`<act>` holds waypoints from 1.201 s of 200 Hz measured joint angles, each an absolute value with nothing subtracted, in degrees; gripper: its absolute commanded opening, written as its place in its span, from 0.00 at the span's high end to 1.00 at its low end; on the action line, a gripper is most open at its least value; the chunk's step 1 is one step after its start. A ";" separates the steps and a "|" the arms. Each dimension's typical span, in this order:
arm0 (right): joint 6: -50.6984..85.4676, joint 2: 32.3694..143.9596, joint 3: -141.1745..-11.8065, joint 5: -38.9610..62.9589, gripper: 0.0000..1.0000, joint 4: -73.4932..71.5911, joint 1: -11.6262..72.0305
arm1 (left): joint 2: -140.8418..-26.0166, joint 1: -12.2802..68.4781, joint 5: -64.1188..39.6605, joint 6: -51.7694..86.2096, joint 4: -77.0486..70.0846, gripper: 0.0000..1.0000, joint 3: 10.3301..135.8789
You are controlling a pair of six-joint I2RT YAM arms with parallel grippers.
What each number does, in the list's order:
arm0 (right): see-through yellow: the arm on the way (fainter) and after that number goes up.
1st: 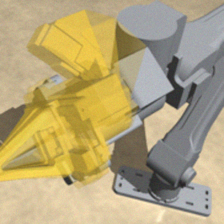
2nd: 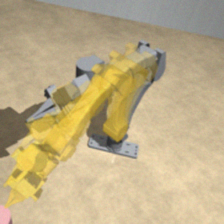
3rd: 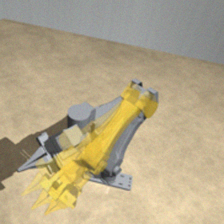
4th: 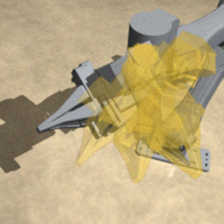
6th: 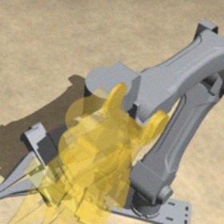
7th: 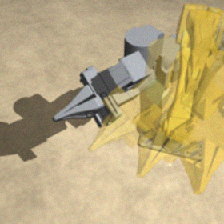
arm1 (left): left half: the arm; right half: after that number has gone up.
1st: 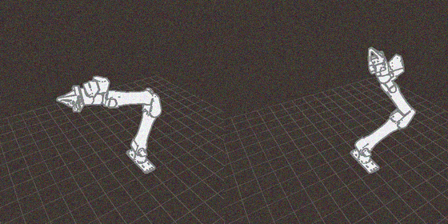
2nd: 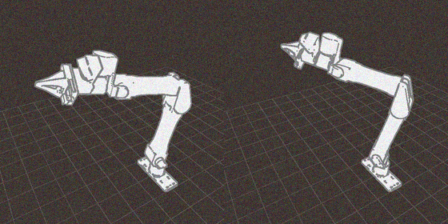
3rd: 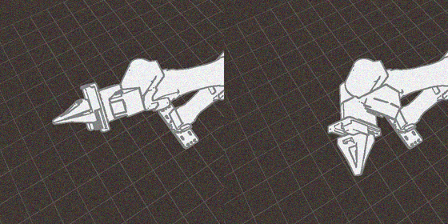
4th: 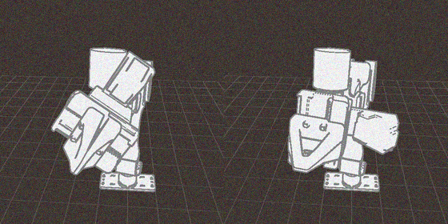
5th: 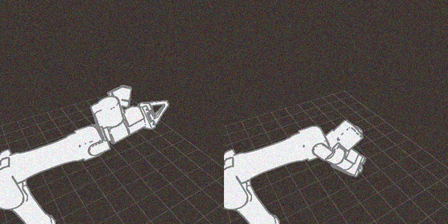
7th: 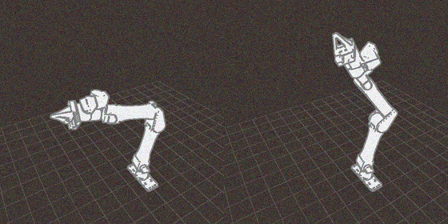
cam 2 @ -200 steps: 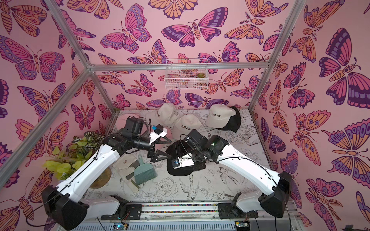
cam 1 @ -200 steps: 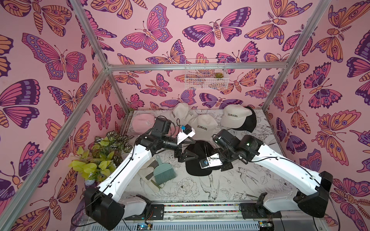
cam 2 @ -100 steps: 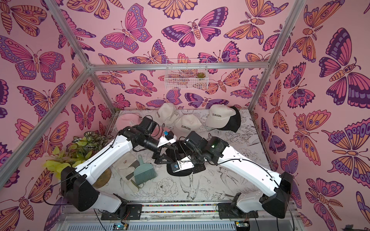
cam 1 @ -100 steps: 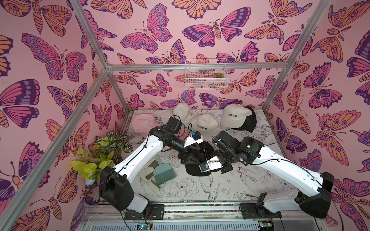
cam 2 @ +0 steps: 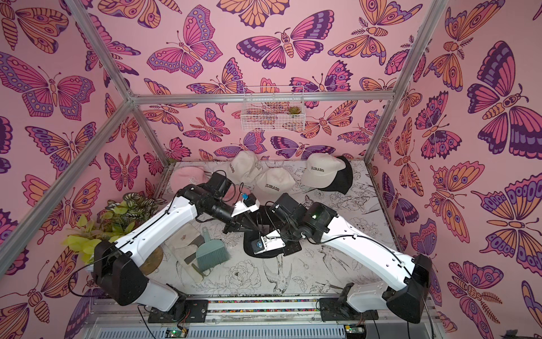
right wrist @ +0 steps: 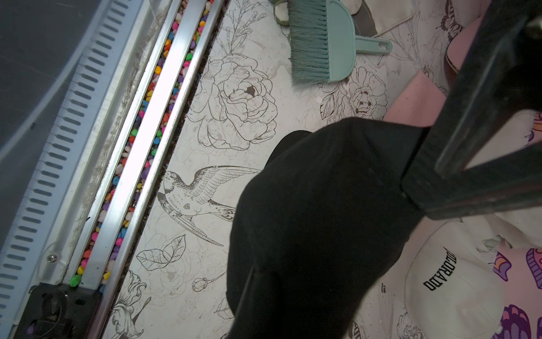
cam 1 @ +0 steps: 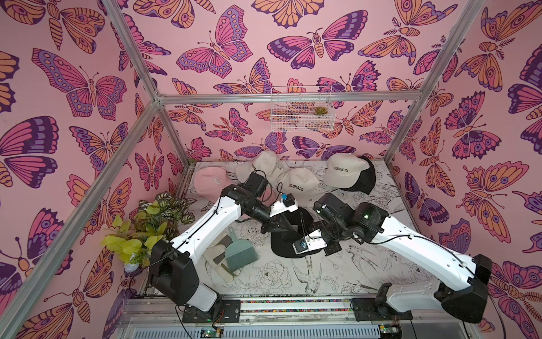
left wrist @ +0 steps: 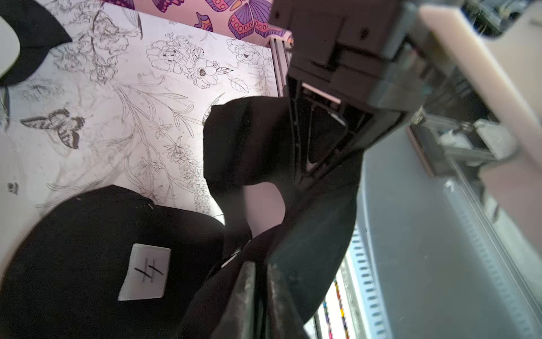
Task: Stack the baseball caps by color
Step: Place the baseball cap on the baseball cap.
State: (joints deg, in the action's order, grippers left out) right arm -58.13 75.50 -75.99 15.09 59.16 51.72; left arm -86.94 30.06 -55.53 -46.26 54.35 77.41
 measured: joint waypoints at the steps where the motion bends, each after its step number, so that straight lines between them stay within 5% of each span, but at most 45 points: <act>1: -58.13 75.48 -75.96 15.14 0.96 59.13 51.68 | -86.94 30.06 -55.51 -46.35 54.24 1.00 77.41; 31: -57.19 74.67 -75.42 18.35 0.93 58.78 49.63 | -85.58 30.11 -55.48 -45.58 53.89 1.00 77.41; 83: -55.81 74.13 -71.88 27.66 0.51 56.31 43.24 | -78.70 27.73 -55.77 -36.16 42.57 1.00 72.38; 183: -56.16 74.48 -65.69 38.52 0.44 50.00 33.67 | -75.07 19.70 -67.68 -30.15 34.46 1.00 68.47; 240: -57.54 77.10 -65.63 40.62 0.50 49.15 31.77 | -74.67 18.31 -70.17 -29.50 34.00 1.00 68.12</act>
State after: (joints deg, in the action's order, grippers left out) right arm -57.54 77.10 -65.63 40.62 49.15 31.77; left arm -74.67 18.31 -70.17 -29.50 34.00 68.12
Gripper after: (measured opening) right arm 0.537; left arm 0.046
